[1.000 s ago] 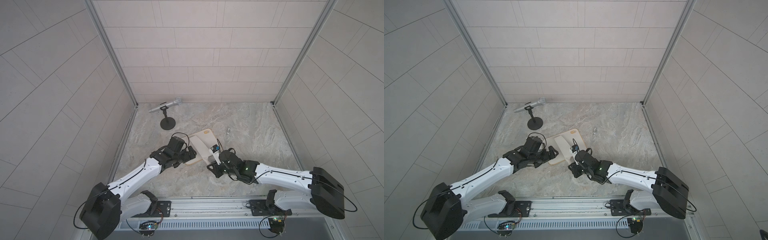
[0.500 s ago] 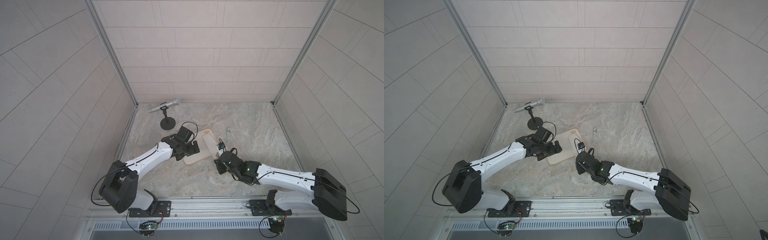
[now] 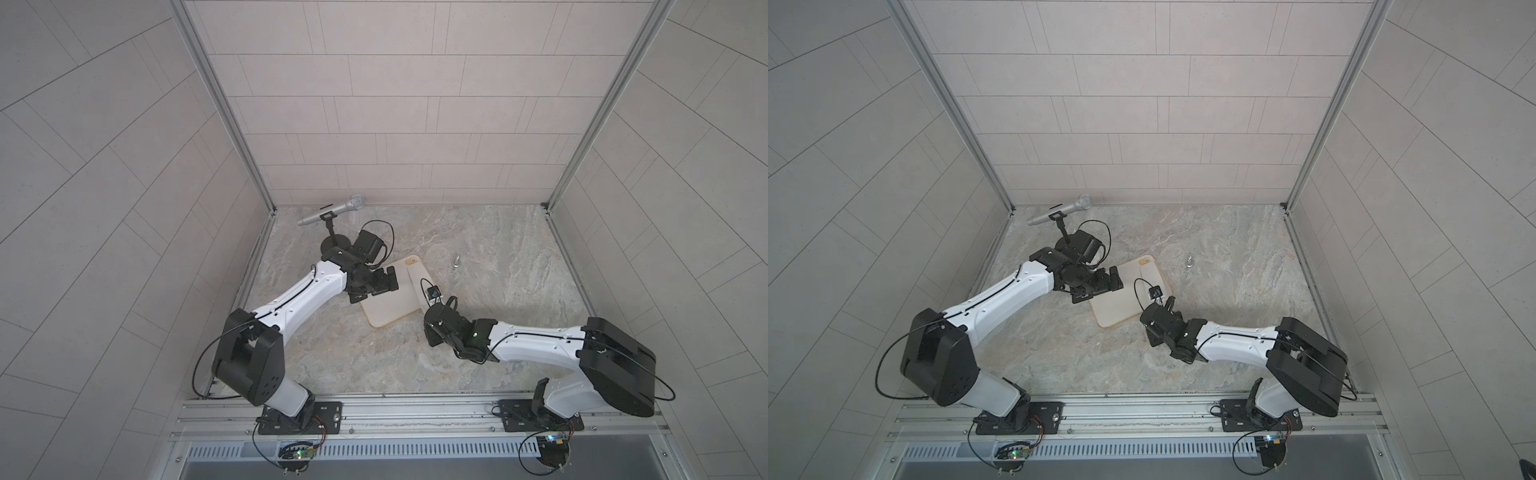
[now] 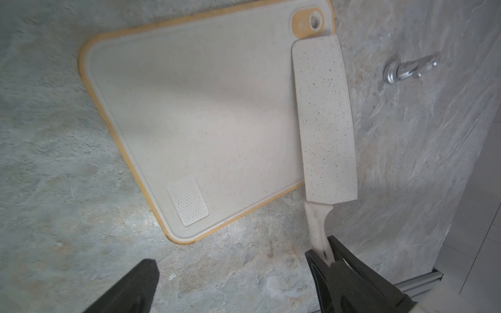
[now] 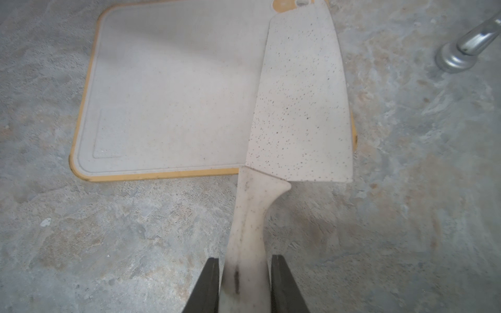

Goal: Align the knife with the edge of the cutting board
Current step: Place the knife on the work surface.

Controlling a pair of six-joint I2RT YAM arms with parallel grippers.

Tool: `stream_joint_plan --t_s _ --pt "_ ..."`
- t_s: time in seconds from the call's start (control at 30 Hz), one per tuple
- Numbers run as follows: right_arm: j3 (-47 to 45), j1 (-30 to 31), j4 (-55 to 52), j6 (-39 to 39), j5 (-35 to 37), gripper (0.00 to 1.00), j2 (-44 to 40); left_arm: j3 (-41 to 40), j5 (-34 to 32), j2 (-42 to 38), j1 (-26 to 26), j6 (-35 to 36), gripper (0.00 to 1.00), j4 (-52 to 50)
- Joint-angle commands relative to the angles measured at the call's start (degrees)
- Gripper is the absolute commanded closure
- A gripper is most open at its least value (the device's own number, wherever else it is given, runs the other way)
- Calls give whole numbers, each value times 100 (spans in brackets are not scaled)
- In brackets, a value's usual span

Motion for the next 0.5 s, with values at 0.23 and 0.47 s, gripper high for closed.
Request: stream_joint_plan --t_s 0.23,0.47 --pt "116 -109 237 -148 -400 100 483 20 159 73 507 391 0 -256" --pt "110 -116 161 -242 -742 76 514 -220 127 37 773 387 0 -92"
